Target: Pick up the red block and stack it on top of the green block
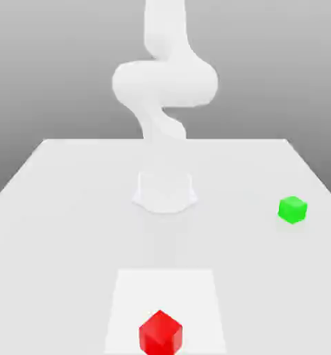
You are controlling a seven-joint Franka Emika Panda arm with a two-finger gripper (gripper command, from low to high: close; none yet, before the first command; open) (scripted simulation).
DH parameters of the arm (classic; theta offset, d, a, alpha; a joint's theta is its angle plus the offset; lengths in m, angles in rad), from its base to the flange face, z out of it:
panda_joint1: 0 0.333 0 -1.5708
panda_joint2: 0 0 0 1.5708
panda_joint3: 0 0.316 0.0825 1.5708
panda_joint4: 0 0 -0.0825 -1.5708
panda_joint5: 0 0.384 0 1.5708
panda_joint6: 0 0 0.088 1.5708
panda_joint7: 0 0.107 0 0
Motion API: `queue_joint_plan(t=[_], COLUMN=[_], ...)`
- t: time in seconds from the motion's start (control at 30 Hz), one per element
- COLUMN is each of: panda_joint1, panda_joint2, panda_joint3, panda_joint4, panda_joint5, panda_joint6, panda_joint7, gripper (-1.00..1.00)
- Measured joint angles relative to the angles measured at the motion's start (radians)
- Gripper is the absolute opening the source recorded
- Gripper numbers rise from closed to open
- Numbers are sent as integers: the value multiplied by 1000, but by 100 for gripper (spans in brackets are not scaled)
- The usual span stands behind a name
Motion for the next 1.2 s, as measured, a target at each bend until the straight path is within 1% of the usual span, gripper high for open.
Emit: queue_joint_plan(t=[0.27,0.47,0.67,0.77,0.87,0.9,1.03,1.07,1.2], panda_joint1=[133,189,205,199,195,192,148,141,141], panda_joint2=[298,518,730,829,921,955,1100,1119,1119], panda_joint3=[-130,-181,-188,-188,-193,-188,-134,-125,-125], panda_joint4=[-35,-61,-89,-104,-120,-119,-98,-95,-95], panda_joint5=[91,162,190,169,120,120,172,182,181], panda_joint6=[95,164,239,280,323,346,460,476,474], panda_joint7=[-306,-533,-730,-804,-856,-871,-922,-929,-929], gripper=[0,0,0,0,0,0,0,-100,-100])
